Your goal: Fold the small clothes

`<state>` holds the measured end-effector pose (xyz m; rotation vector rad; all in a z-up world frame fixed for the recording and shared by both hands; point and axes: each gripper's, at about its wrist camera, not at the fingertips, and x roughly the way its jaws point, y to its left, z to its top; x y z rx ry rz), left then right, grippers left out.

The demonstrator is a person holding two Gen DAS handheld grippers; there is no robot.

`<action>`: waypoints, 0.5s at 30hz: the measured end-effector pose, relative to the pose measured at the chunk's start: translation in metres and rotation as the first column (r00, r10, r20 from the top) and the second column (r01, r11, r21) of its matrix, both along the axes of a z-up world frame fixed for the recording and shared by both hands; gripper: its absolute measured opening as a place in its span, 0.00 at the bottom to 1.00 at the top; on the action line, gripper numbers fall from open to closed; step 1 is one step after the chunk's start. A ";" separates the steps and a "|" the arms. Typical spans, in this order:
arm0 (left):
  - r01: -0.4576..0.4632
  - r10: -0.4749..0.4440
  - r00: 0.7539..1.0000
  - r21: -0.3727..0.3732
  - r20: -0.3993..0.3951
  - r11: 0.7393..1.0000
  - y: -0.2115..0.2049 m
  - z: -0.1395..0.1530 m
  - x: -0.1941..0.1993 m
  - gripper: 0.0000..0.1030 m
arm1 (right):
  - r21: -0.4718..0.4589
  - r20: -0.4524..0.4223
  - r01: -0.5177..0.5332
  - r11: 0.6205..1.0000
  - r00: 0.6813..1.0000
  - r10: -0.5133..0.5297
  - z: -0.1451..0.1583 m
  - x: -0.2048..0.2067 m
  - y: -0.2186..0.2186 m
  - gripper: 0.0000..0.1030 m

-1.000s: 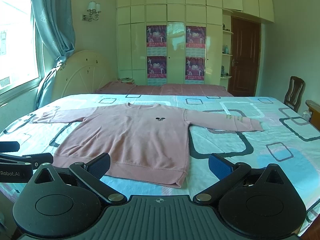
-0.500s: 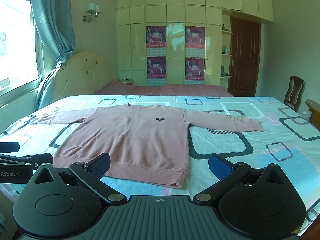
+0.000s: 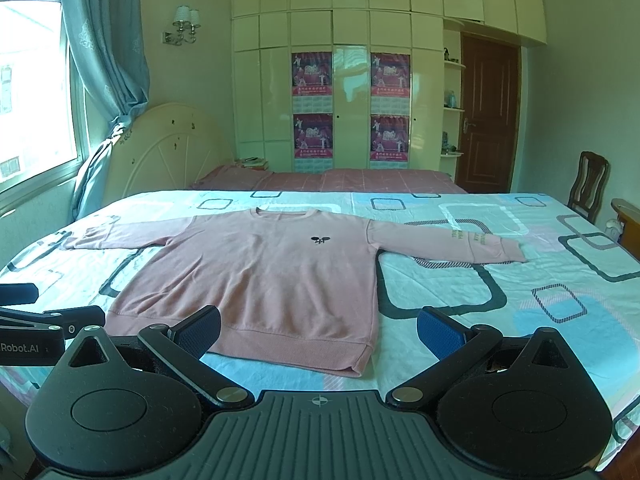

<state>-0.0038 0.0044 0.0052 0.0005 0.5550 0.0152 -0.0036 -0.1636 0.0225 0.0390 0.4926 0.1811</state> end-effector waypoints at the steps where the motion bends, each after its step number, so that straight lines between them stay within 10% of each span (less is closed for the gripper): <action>1: 0.000 0.000 1.000 0.000 0.000 1.000 0.000 0.000 0.000 1.00 | 0.001 -0.001 -0.001 1.000 1.000 0.001 0.000 0.000 0.000 1.00; 15: -0.002 0.002 1.000 0.003 -0.001 1.000 0.000 0.000 0.000 0.99 | 0.000 -0.002 -0.002 1.000 1.000 0.002 -0.001 0.002 0.001 1.00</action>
